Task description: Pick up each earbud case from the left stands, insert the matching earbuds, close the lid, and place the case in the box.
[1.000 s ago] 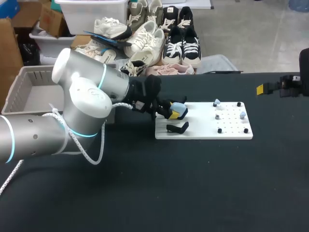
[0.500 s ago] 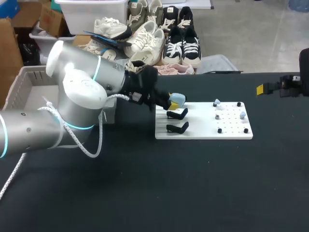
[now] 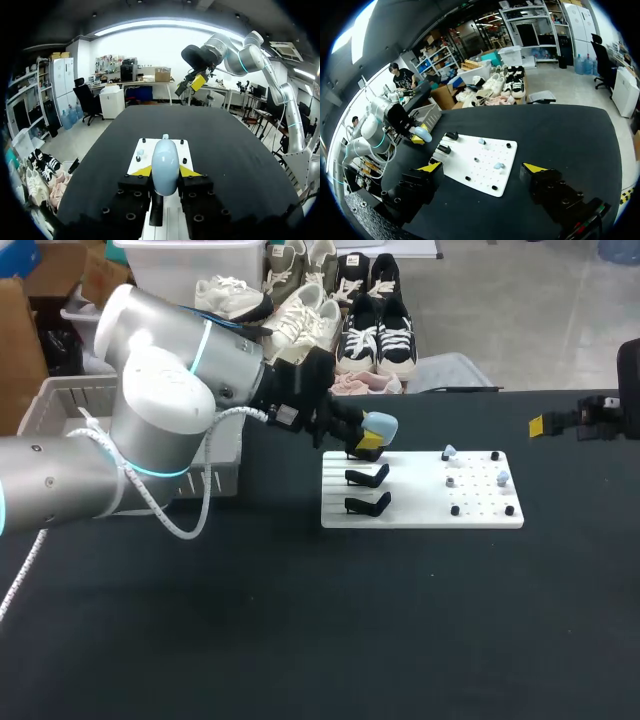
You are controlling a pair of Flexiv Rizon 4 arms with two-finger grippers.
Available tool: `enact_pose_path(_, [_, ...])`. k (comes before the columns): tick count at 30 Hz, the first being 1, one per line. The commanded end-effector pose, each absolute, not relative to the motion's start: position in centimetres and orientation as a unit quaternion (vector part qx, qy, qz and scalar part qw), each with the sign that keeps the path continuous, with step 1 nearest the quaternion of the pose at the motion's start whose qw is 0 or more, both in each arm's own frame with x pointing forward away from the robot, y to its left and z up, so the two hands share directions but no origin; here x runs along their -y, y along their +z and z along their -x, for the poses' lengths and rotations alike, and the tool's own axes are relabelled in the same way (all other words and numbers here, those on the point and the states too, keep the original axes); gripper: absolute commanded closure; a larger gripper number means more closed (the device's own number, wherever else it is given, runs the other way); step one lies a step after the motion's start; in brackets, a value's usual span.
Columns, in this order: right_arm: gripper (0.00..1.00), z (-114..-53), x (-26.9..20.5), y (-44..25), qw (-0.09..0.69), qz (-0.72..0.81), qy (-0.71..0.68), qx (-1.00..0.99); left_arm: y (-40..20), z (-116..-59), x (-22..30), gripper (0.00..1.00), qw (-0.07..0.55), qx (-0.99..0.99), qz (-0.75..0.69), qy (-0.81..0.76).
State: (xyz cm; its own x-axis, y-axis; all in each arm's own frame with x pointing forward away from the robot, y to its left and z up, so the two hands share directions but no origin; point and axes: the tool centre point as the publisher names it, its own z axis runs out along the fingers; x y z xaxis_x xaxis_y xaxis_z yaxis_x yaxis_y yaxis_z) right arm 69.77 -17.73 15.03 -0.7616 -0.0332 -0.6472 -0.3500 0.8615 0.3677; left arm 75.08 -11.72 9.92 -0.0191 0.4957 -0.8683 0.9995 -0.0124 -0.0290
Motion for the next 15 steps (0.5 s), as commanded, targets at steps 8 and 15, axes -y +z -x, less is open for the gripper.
enact_pose_path(8, [0.00, -71.8, 14.0, 14.1, 0.318, 0.157, 0.271, -0.895, 11.2, -74.9, 14.0, 1.00, 0.357, -0.613, -0.610, -0.354])
enact_pose_path(15, [0.00, -72.9, 11.7, 13.4, 0.309, 0.185, 0.287, -0.888, 12.0, -74.9, 15.0, 1.00, 0.367, -0.634, -0.598, -0.326])
